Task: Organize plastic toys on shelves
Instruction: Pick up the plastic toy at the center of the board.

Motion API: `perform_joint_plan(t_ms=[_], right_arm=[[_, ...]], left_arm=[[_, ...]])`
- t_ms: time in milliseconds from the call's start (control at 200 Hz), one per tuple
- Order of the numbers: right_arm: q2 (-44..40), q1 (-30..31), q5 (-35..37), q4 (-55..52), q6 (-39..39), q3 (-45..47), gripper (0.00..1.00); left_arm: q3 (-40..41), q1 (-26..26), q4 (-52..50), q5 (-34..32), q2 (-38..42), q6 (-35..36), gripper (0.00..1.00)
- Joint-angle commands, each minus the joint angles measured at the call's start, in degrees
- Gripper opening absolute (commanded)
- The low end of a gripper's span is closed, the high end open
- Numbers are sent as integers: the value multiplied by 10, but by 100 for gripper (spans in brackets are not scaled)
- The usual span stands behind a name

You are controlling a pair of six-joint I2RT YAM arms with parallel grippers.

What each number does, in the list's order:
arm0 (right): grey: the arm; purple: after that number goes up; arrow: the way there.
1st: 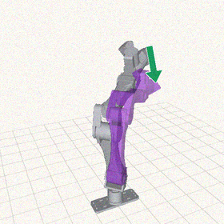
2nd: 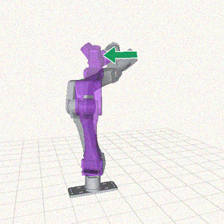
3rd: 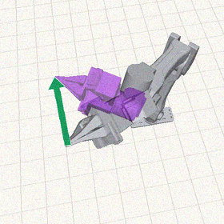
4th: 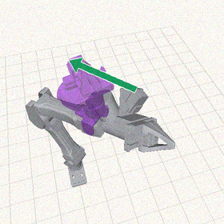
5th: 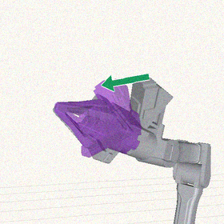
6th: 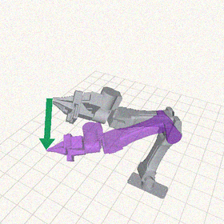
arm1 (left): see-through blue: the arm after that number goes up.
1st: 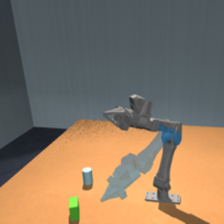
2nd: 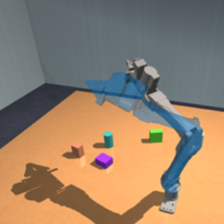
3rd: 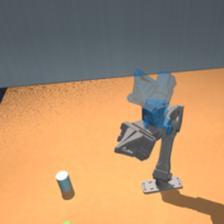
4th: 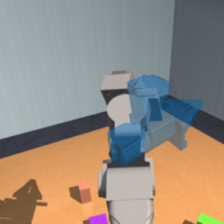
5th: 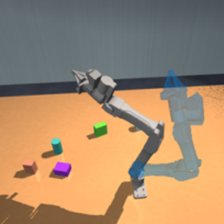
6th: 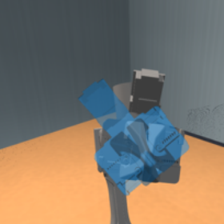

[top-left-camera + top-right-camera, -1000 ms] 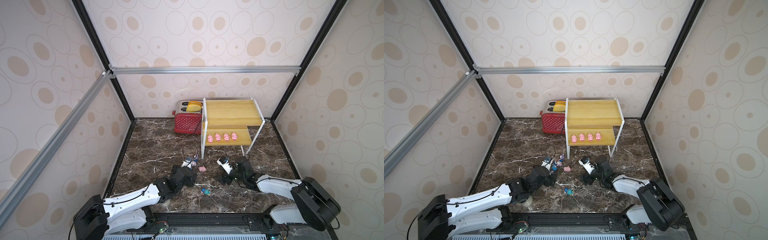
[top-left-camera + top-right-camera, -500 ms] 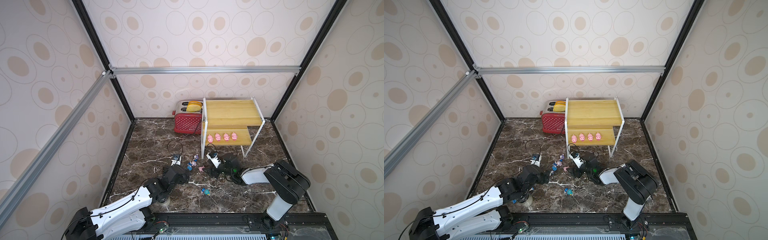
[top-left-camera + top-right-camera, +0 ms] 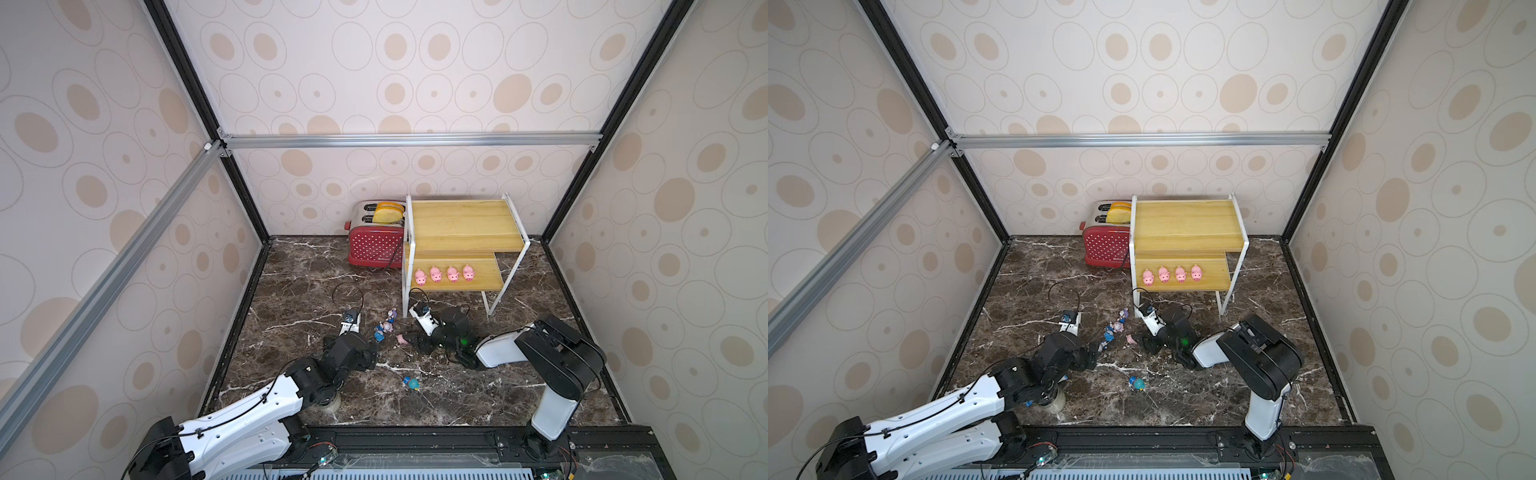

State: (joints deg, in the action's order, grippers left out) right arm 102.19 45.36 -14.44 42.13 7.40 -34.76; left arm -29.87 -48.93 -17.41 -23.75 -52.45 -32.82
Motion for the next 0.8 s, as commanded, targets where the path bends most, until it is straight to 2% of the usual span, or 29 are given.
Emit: perform_joint_plan(t_ms=[0,235,531,796], right_arm=[[-3,9,-5,-5,-11,20,68],[-14,22,-2,-21,-27,24,68],[5,23,-93,29,-65,42,63],[43,26,-53,116,-60,61,55]], left_arm=[[1,3,-1,0,-4,-7,98],[0,3,2,5,-11,-9,98],[0,4,5,12,-20,-12,98],[0,4,9,19,-32,-19,98]])
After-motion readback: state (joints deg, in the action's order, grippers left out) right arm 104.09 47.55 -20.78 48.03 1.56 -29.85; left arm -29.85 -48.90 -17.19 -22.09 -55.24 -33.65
